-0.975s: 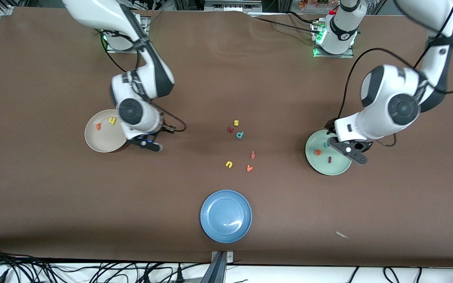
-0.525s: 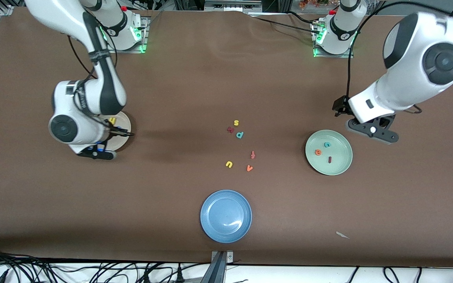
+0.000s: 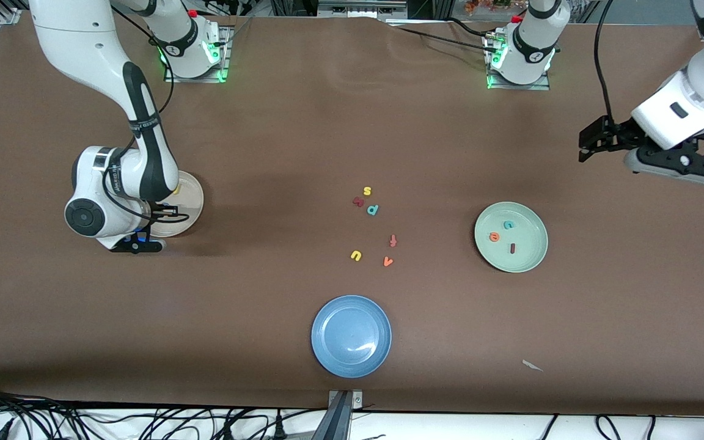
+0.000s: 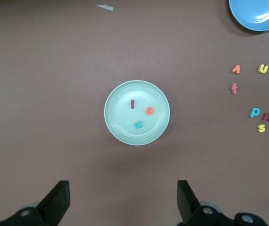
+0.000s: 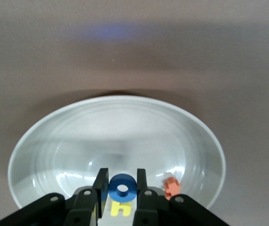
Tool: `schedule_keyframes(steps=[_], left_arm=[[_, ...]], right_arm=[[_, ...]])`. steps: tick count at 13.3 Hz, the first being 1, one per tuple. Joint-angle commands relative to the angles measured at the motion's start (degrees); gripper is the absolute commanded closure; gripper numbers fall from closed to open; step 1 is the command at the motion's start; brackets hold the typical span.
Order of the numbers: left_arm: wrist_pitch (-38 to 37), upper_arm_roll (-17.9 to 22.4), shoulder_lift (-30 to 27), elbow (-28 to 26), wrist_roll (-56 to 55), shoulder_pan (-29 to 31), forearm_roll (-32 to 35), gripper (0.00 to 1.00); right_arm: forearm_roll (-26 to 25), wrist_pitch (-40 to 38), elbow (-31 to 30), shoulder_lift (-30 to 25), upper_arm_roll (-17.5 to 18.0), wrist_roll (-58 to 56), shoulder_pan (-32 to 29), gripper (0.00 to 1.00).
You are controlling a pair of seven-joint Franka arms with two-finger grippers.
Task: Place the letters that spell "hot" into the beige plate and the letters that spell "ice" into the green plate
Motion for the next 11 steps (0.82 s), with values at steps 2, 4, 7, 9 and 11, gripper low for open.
schedule_keyframes(steps=[2,4,7,9,11], left_arm=[[-0.4,-1.9,-0.8,-0.6,0.5,3.0,0.6,0.0],[-0.4,-2.0,-0.8,-0.3,0.5,3.3,0.5,0.0],[-0.5,-2.0,-0.9,-0.3,0.2,3.3,0.8,0.0],[-0.6,-2.2,-0.9,-0.2,-0.2,3.2,0.8,0.0],[-0.6,-2.4,-1.1,-0.1,-0.3,3.3,0.8,0.0]], right_arm=[[5.1,0.7,-0.6,0.6,0.3,-5.2,-1.4,0.78],[5.1,0.6,-0.5,0.6,0.3,-5.2,-1.4,0.5],[5.1,-0.5,0.2,-1.1,0.1,-4.6,-1.3,0.17],[5.1,-1.2,0.8,-3.6,-0.3,-4.0,-1.3,0.15],[5.0,-1.4,1.1,-7.0,-1.5,-3.3,-1.2,0.07]])
